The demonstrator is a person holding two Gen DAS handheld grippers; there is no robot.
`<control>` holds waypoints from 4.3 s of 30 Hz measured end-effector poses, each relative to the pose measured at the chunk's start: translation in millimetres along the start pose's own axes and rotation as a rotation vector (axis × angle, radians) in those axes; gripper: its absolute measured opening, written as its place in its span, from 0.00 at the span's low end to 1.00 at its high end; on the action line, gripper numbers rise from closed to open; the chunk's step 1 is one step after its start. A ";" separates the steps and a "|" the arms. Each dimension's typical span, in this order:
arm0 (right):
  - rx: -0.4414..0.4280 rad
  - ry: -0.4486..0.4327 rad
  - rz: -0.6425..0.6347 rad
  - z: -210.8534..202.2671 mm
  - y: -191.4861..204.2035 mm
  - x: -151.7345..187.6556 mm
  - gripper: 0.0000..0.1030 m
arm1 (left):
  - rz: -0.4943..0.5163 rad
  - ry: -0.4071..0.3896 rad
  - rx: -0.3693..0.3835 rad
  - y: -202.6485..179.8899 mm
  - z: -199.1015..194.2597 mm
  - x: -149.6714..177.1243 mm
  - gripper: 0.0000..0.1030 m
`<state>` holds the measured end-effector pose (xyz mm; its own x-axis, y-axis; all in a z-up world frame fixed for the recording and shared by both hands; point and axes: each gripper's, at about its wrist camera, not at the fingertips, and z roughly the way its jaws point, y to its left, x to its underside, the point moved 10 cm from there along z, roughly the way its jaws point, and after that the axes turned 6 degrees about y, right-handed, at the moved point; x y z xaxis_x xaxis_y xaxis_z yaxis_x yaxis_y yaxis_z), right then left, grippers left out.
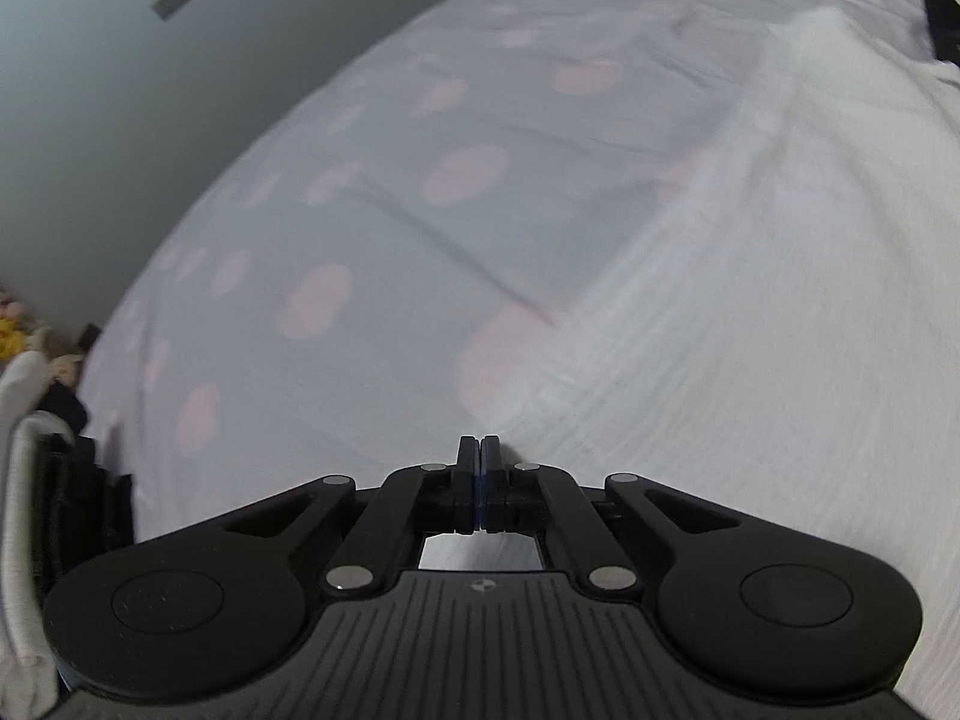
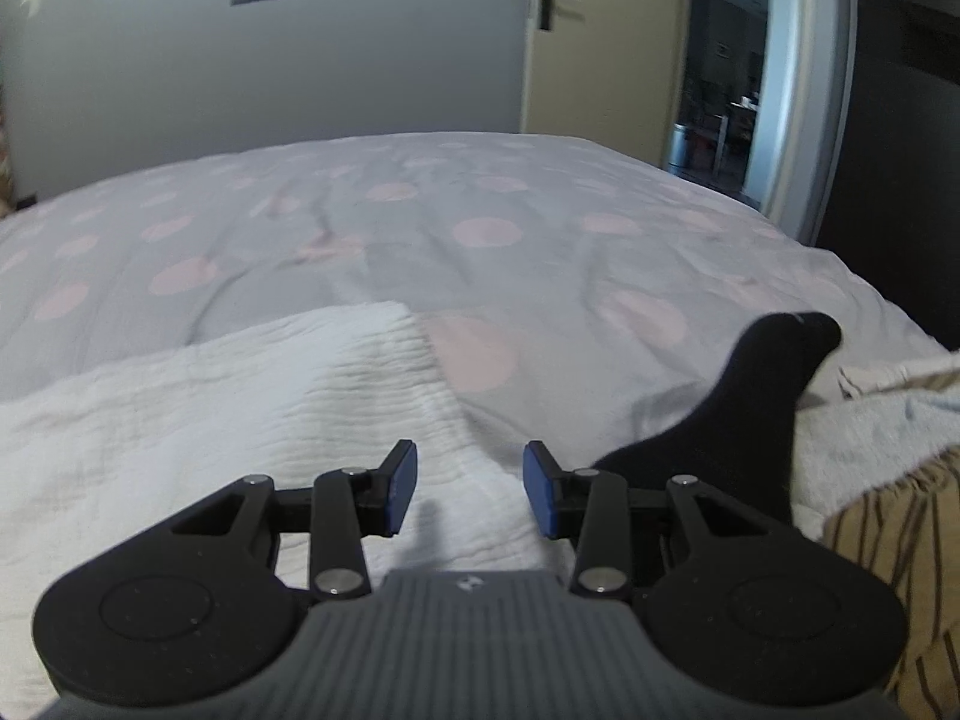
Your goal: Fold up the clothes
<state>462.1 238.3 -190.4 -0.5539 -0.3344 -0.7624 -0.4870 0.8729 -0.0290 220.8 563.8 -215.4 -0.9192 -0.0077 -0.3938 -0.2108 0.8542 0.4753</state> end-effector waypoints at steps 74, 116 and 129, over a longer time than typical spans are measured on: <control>-0.601 -0.264 -1.278 -171.6 376.8 185.7 0.36 | -0.457 -0.297 0.193 -34.1 -162.2 135.2 0.02; -0.731 -0.089 -1.016 -216.4 357.3 115.4 0.11 | -0.734 0.039 0.224 -0.4 -124.5 264.6 0.48; -0.709 0.013 -0.923 -162.6 432.2 87.4 0.25 | -1.020 0.056 0.422 22.8 -105.6 269.5 0.48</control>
<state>93.3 528.6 -164.5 0.2032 -0.7464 -0.6337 -0.9754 -0.0973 -0.1980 -66.9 526.2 -227.6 -0.3949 -0.8236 -0.4071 -0.7577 0.5426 -0.3627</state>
